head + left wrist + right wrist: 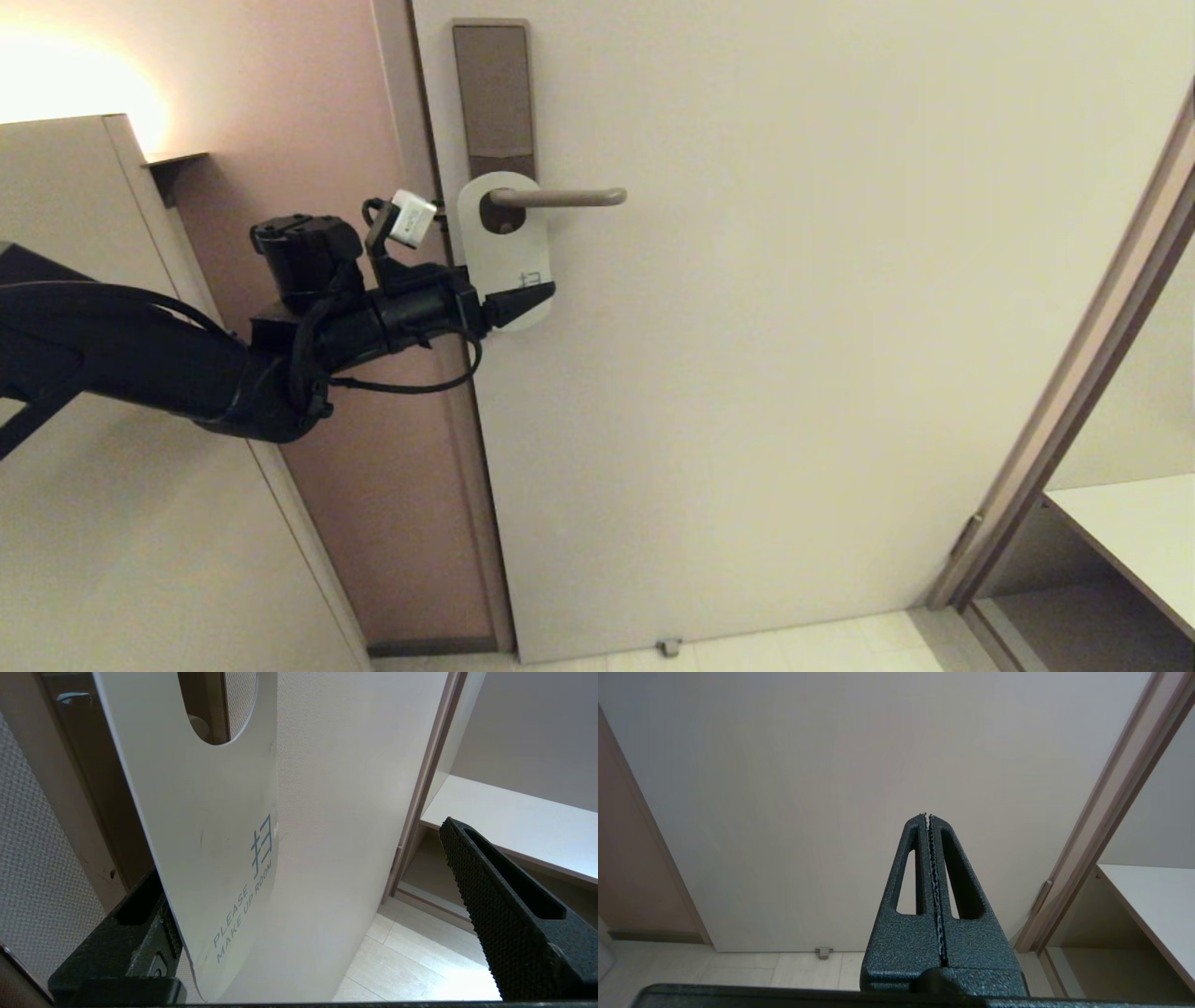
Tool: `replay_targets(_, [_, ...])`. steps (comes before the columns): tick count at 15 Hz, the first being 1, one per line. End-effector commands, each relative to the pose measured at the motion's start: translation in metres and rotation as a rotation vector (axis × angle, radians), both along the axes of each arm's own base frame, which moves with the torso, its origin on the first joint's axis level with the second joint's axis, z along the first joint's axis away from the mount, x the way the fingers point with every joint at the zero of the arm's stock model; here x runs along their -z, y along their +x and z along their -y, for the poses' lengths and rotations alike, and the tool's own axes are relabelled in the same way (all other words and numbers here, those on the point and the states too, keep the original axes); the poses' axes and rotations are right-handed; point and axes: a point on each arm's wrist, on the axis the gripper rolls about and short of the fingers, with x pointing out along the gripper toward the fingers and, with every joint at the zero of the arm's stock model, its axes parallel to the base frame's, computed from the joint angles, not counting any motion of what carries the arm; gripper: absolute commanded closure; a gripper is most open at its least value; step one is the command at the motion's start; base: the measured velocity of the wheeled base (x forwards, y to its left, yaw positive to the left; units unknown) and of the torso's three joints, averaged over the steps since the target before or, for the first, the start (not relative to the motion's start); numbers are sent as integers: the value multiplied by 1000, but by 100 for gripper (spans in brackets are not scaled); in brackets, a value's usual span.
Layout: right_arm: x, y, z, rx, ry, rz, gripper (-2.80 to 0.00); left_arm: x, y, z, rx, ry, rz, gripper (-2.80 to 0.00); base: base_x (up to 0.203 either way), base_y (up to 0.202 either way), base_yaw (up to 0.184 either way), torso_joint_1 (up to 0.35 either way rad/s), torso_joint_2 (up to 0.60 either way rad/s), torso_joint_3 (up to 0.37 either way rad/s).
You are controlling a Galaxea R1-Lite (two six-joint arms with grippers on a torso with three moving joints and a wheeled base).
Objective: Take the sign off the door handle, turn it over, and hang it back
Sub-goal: Take down the sign
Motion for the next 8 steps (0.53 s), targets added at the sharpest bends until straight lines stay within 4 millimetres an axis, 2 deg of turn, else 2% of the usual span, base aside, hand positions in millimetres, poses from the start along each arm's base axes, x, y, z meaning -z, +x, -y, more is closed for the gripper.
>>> replay_targets(1, [0,0,0,-1,0,0,0,1,1,2,9,-1,1,-280,0,0,0,0,0,0])
replay_targets(8, [0,0,0,-1,0,0,0,-3,-3,9,24,-4,15,-280,0,0,0,0,0,0])
